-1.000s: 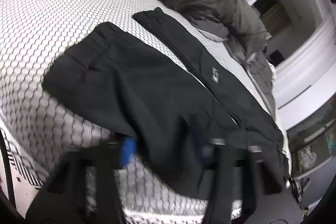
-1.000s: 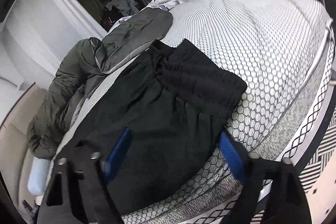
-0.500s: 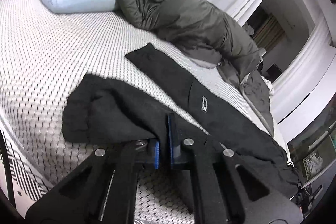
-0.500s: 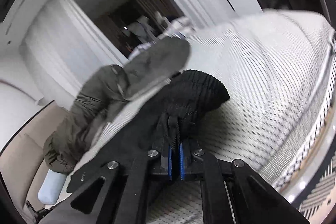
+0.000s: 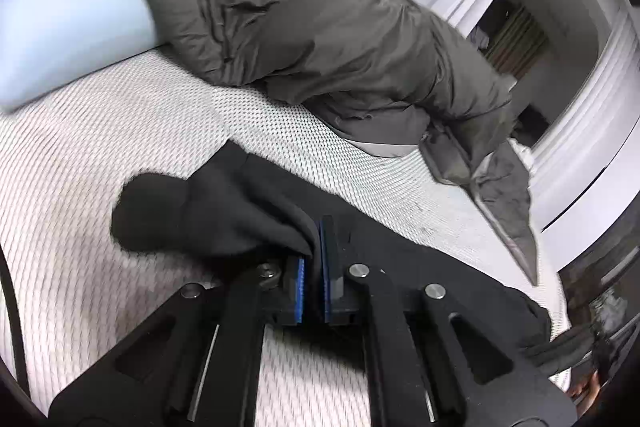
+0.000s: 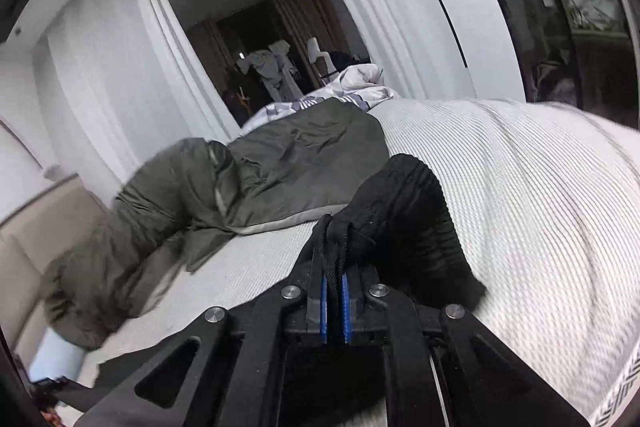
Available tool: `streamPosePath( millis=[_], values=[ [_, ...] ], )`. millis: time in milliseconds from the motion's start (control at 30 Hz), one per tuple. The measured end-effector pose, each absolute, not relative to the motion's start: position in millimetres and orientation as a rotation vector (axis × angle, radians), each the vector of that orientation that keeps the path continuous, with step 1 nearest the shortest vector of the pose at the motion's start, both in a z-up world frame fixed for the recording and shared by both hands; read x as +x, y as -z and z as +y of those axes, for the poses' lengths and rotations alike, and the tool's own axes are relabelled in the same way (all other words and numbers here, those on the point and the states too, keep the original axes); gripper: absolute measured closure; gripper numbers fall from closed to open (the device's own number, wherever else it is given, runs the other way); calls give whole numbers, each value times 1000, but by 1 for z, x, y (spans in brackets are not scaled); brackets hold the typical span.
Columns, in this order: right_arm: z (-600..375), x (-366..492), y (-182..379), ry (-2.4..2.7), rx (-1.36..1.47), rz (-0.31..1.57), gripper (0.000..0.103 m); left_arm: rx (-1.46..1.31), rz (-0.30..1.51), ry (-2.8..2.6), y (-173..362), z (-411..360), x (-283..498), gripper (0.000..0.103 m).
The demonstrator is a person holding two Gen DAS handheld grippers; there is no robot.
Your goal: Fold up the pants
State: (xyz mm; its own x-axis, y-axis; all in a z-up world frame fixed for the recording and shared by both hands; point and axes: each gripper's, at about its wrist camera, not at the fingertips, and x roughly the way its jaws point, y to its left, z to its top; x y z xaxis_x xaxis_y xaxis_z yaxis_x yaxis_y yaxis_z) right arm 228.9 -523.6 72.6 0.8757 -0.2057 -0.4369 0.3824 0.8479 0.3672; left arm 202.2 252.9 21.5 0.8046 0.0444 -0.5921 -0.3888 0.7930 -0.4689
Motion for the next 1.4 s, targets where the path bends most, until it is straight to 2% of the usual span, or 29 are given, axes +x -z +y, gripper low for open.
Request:
streamPosePath(
  millis=[133, 200, 267, 300, 333, 367, 400, 467, 533, 600, 667, 733, 833, 967, 1100, 1167, 1400],
  values=[
    [-530, 308, -66, 332, 447, 451, 98, -587, 675, -280, -14, 265, 266, 98],
    [-531, 348, -58, 353, 429, 505, 94, -550, 736, -313, -8, 269, 293, 93],
    [-530, 369, -50, 378, 394, 558, 85, -515, 760, -337, -4, 270, 305, 58],
    [-528, 375, -47, 389, 375, 570, 72, -513, 751, -349, -3, 272, 307, 49],
    [-525, 380, -44, 394, 355, 580, 49, -511, 746, -354, -1, 273, 304, 34],
    [-523, 378, -43, 405, 333, 576, 39, -513, 741, -359, -1, 275, 303, 27],
    [-522, 373, -43, 409, 316, 559, 32, -521, 728, -362, -1, 278, 299, 25],
    [-519, 359, -44, 379, 302, 548, 29, -533, 707, -366, 0, 280, 287, 21],
    [-514, 344, -43, 336, 318, 553, 14, -529, 697, -354, -1, 276, 275, 20],
    [-509, 328, -40, 299, 339, 562, 11, -538, 688, -319, -1, 267, 258, 19],
    [-503, 310, -32, 238, 371, 604, 3, -547, 680, -281, -2, 255, 239, 16],
    [-496, 292, -21, 193, 416, 634, 2, -553, 644, -261, -3, 240, 215, 14],
    [-493, 263, -4, 172, 543, 636, 1, -584, 614, -258, 0, 221, 184, 1],
    [-488, 228, 11, 154, 665, 613, 1, -612, 642, -242, 14, 203, 162, 1],
    [-485, 218, 28, 128, 687, 684, 1, -642, 687, -240, 33, 187, 155, 3],
    [-487, 214, 30, 122, 695, 691, 1, -659, 697, -173, 36, 179, 162, 16],
    [-489, 210, 24, 112, 696, 674, 1, -692, 760, -84, 49, 164, 198, 32]
  ],
)
